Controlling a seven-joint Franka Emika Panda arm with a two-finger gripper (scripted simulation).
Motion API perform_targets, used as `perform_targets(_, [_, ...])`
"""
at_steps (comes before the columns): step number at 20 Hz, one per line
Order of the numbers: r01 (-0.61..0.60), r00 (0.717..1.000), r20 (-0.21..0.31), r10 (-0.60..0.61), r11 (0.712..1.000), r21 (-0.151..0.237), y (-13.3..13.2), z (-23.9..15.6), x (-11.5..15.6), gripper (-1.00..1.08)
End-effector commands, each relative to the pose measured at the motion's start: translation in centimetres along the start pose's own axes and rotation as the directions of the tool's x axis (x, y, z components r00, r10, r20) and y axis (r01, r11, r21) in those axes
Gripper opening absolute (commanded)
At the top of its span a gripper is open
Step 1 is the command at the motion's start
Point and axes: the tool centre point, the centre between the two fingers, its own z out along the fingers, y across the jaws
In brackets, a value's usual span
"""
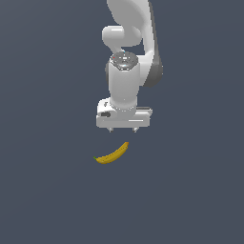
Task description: Pick up the object and move it to a goal position.
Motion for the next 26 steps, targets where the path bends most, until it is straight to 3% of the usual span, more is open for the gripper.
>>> perform_targets(1, [0.0,1.0,0.0,0.0,1.0,0.0,0.0,0.0,0.0,1.0])
perform_targets(15, [0.036,0.999,0.015,-0.037,0.999,0.016,-1.4,-0.4,-0.5,1.0])
perform_targets(26, [-0.112,0.993,0.023,0.112,0.994,0.019,-0.7,1.0,0.1,1.0])
